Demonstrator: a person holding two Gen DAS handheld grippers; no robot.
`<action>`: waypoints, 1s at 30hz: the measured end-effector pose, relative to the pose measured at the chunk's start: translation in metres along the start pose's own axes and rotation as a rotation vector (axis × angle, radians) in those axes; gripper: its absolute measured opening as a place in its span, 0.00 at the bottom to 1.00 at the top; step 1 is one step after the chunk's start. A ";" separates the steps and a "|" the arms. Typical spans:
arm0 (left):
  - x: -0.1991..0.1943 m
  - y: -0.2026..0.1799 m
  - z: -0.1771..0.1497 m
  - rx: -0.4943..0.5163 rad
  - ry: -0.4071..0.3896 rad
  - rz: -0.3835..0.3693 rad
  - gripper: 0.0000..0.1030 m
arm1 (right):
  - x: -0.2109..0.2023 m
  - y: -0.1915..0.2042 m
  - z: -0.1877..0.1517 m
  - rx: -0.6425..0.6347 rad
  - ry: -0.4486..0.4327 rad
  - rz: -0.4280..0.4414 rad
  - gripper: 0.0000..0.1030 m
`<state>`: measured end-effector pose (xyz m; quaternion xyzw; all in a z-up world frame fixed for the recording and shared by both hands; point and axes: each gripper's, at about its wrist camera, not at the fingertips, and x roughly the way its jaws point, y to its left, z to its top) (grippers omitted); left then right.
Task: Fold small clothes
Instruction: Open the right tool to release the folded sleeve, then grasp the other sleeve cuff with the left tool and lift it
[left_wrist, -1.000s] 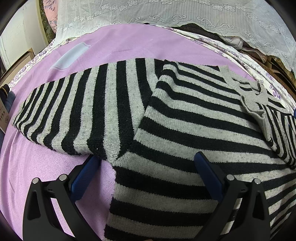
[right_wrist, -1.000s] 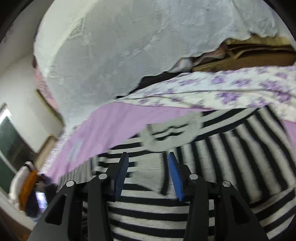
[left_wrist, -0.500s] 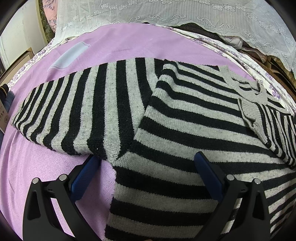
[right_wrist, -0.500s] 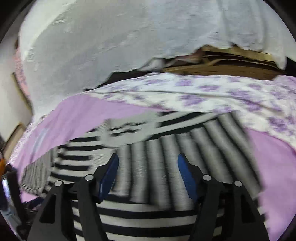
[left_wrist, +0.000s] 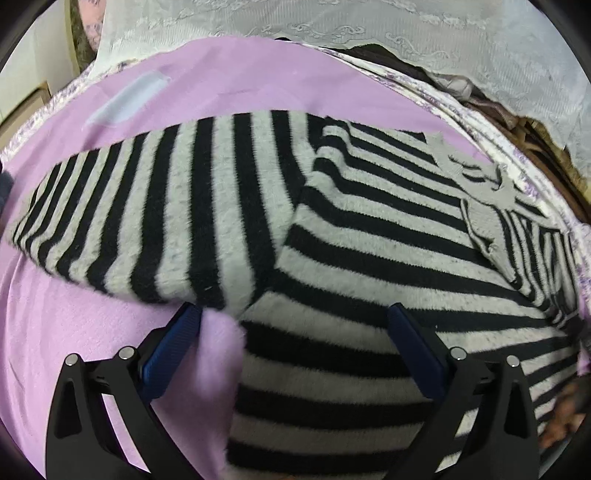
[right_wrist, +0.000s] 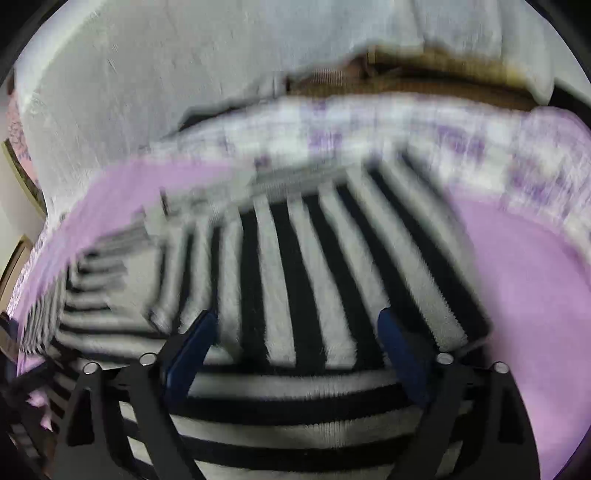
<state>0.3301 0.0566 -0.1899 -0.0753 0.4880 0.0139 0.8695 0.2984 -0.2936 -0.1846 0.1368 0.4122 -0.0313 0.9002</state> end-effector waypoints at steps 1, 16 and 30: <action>-0.003 0.004 -0.001 -0.010 0.004 -0.015 0.96 | -0.002 0.002 0.000 -0.013 -0.012 0.016 0.94; -0.010 0.178 0.030 -0.457 -0.040 -0.212 0.96 | -0.088 -0.045 -0.027 0.113 -0.284 0.147 0.74; 0.010 0.242 0.022 -0.751 -0.114 -0.323 0.39 | -0.058 -0.062 -0.030 0.242 -0.171 0.162 0.74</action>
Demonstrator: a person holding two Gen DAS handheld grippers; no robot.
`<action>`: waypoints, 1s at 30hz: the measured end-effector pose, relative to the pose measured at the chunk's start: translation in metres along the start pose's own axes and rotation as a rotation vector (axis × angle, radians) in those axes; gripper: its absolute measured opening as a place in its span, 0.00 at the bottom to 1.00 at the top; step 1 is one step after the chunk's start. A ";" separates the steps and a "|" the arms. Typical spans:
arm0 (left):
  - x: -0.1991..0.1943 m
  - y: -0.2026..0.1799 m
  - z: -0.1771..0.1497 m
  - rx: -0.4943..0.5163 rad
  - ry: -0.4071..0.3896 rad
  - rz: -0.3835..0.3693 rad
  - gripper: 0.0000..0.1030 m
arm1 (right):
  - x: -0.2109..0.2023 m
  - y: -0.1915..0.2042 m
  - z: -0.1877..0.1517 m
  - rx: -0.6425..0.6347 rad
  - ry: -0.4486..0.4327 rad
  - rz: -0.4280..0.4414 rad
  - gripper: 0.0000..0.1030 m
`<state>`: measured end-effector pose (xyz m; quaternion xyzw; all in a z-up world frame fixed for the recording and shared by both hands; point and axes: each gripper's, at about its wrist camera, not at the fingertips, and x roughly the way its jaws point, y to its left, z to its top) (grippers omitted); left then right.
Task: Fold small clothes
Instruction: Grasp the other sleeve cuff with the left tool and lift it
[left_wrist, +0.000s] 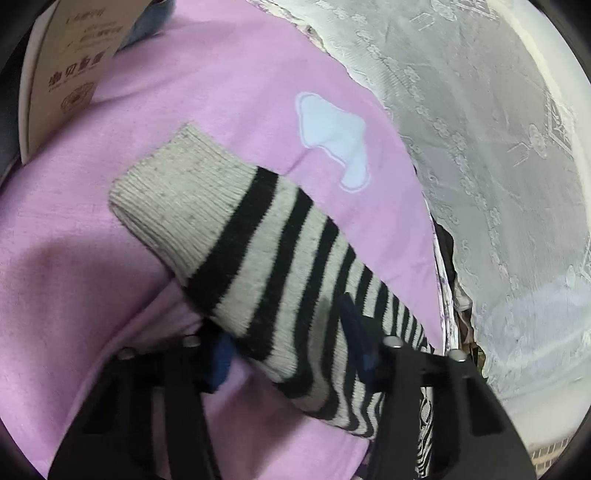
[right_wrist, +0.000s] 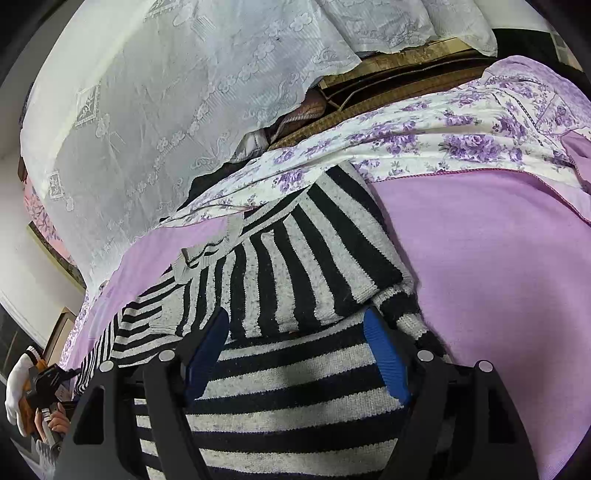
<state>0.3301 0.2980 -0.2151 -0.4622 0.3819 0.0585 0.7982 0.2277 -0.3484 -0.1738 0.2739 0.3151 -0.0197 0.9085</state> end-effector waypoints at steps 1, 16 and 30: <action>-0.003 0.001 0.001 0.003 -0.003 0.005 0.35 | 0.000 -0.001 0.000 0.002 0.001 0.000 0.74; -0.055 -0.090 -0.016 0.378 -0.111 0.174 0.13 | 0.004 -0.001 0.000 0.009 0.020 -0.002 0.75; -0.065 -0.194 -0.076 0.628 -0.145 0.166 0.13 | 0.004 -0.003 0.000 0.020 0.025 0.010 0.78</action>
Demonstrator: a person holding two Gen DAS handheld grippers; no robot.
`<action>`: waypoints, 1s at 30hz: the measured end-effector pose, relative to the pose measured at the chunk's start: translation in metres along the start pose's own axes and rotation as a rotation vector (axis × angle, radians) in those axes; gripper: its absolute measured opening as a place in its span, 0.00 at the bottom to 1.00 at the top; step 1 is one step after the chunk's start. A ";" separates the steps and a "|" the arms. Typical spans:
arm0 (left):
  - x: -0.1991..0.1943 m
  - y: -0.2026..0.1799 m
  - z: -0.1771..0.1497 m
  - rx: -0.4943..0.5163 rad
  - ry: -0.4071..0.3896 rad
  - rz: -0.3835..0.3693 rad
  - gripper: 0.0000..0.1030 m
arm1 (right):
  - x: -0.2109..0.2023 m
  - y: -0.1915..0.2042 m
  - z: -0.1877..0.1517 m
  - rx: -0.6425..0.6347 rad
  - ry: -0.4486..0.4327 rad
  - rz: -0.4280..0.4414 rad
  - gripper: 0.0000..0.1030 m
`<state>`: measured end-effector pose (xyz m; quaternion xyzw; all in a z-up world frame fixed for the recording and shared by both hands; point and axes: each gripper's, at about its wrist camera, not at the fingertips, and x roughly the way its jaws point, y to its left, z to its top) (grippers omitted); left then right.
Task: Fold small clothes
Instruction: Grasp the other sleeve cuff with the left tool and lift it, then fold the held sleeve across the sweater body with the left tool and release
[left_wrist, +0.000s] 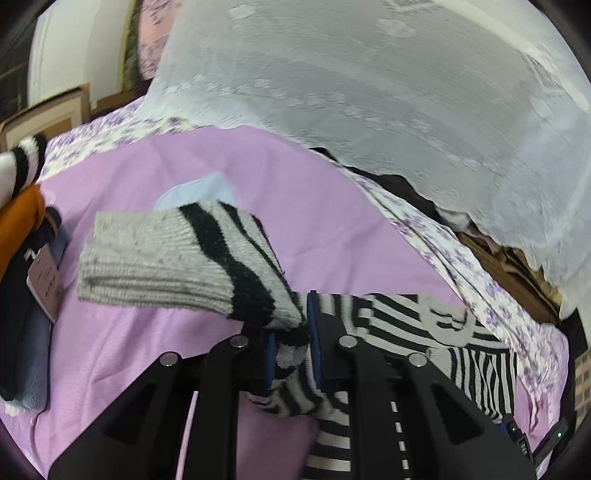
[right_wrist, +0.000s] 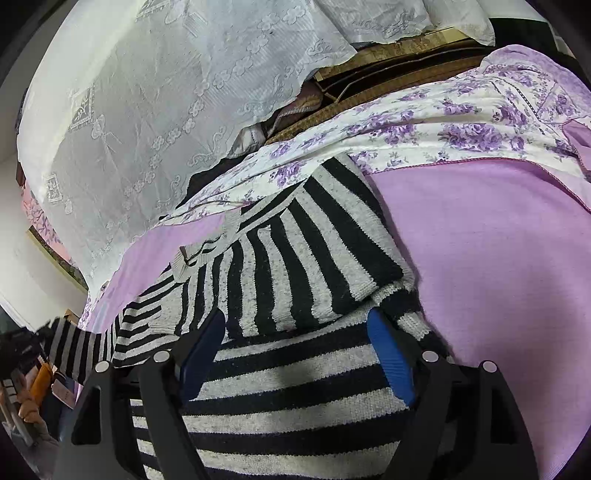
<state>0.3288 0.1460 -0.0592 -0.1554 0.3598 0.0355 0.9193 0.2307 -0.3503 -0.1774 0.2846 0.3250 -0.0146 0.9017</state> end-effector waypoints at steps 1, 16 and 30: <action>-0.001 -0.006 0.000 0.012 -0.002 -0.002 0.13 | 0.000 0.000 0.000 0.001 0.001 0.001 0.78; 0.006 -0.129 -0.015 0.192 -0.007 -0.070 0.13 | 0.003 -0.004 0.002 0.022 0.010 0.011 0.79; 0.049 -0.244 -0.084 0.333 0.084 -0.165 0.13 | 0.005 -0.007 0.003 0.040 0.012 0.018 0.80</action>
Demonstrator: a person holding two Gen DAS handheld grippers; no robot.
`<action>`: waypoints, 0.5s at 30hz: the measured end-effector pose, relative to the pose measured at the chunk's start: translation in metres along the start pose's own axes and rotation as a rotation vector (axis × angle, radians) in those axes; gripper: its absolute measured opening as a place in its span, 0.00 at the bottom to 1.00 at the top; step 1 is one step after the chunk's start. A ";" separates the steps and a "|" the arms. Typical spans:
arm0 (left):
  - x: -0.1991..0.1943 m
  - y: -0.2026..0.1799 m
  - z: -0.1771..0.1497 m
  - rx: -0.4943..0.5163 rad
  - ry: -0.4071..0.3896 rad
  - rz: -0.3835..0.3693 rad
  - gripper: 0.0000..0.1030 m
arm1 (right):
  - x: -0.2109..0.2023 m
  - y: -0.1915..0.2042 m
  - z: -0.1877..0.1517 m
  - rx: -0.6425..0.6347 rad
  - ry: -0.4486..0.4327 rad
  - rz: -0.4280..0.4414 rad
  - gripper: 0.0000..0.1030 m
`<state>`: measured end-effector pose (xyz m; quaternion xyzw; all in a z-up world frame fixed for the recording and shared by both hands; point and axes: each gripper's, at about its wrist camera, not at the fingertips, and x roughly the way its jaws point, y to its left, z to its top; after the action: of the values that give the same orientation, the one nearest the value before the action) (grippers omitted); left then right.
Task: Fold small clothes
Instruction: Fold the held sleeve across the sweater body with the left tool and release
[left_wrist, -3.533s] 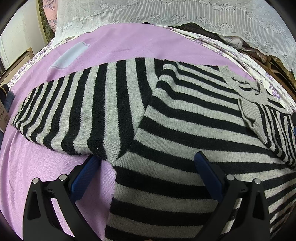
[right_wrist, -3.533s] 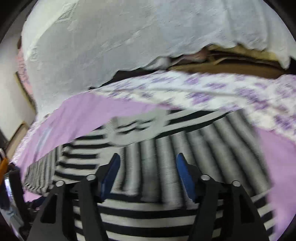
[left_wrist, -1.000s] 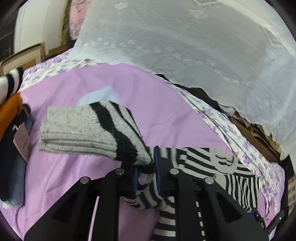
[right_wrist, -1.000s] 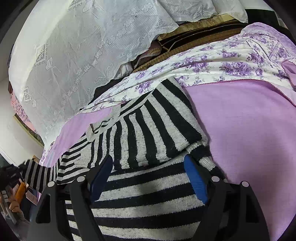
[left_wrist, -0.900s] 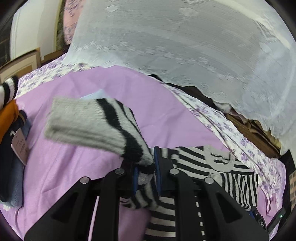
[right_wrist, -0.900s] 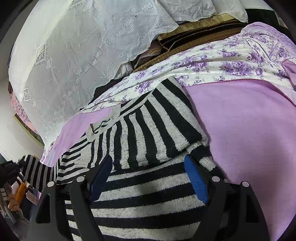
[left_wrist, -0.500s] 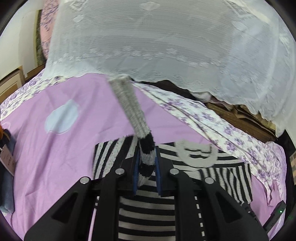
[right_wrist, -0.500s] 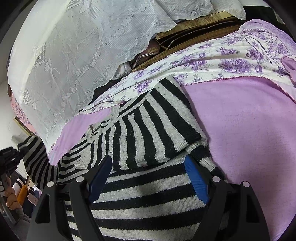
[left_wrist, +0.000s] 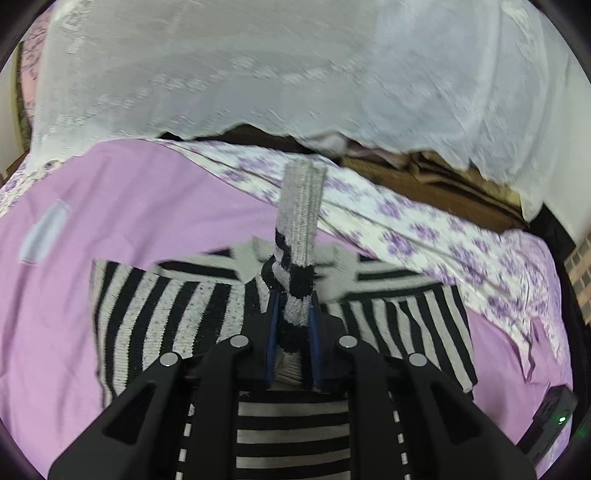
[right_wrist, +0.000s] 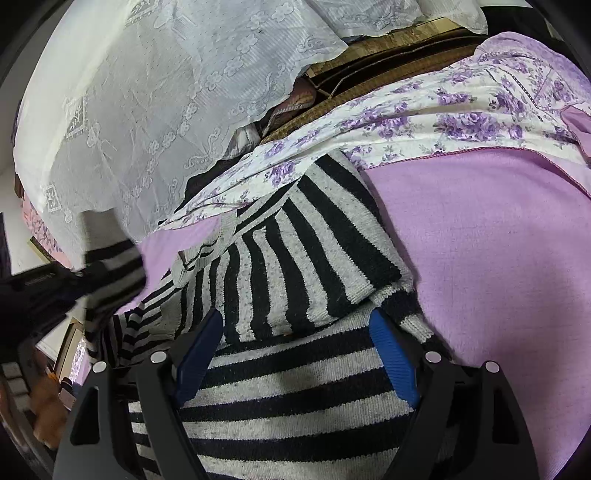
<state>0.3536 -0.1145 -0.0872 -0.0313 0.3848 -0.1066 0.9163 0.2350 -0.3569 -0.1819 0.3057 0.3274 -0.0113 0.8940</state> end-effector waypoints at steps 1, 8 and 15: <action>0.006 -0.007 -0.005 0.012 0.008 0.001 0.13 | 0.000 0.000 0.000 0.003 0.000 0.001 0.80; 0.048 -0.038 -0.034 0.079 0.070 0.020 0.15 | 0.000 -0.003 0.001 0.022 -0.004 0.009 0.80; 0.048 -0.032 -0.047 0.067 0.081 -0.006 0.79 | 0.000 -0.003 0.001 0.030 -0.006 0.014 0.80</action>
<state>0.3475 -0.1546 -0.1487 0.0027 0.4175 -0.1235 0.9002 0.2343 -0.3601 -0.1830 0.3211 0.3224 -0.0108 0.8904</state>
